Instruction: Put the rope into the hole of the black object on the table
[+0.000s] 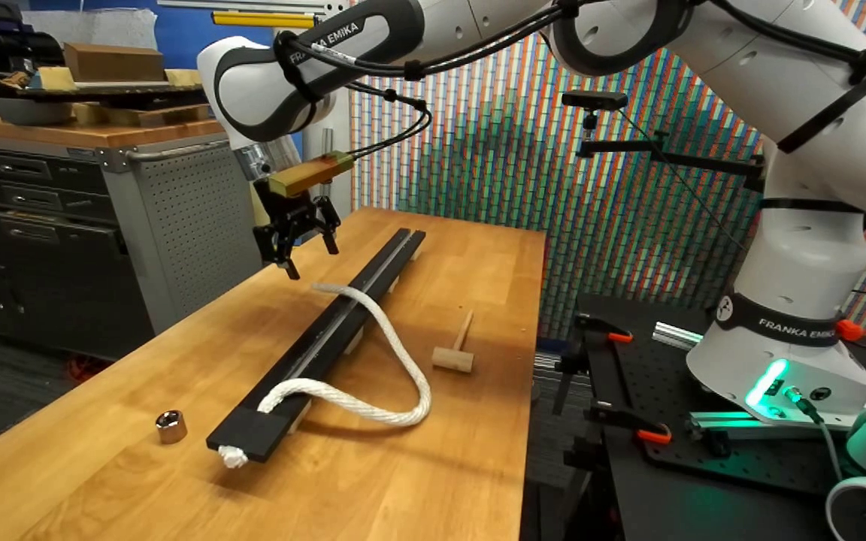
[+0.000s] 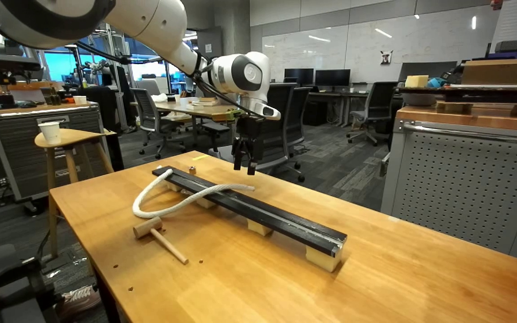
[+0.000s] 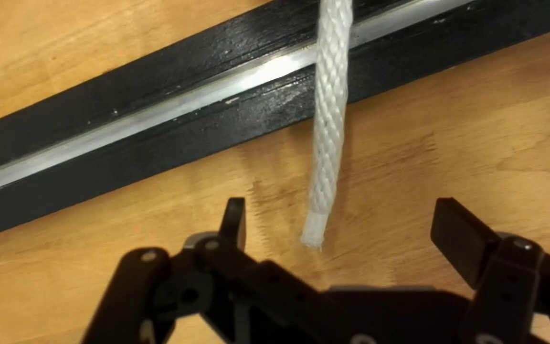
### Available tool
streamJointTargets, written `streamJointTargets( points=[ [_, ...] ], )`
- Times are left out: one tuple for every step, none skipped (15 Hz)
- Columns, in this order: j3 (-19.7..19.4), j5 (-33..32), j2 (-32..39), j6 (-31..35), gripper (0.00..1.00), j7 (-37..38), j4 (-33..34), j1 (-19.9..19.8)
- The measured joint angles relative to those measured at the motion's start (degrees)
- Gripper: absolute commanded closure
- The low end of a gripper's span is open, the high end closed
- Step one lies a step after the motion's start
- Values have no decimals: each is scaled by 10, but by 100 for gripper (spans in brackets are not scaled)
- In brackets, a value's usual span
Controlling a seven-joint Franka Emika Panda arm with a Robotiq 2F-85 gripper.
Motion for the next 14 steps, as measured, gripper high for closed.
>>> streamJointTargets(
  points=[
    [0,5,4,0,0,0,3,-1],
    [0,8,8,0,0,0,6,-2],
    [0,14,13,0,0,0,9,-4],
    [0,19,16,0,0,0,10,-6],
    [0,24,19,0,0,0,11,-8],
    [0,28,22,-1,0,0,12,-9],
    [0,31,25,-1,0,0,14,-11],
    [0,34,27,-2,0,0,15,-12],
    [0,38,30,-3,0,0,15,-14],
    [0,40,32,-5,0,0,16,-15],
    [0,42,34,-8,0,0,18,-16],
    [0,43,37,-12,6,0,22,-17],
    [0,44,39,-14,27,0,25,-17],
    [0,45,42,-17,30,0,29,-17]
  ],
)
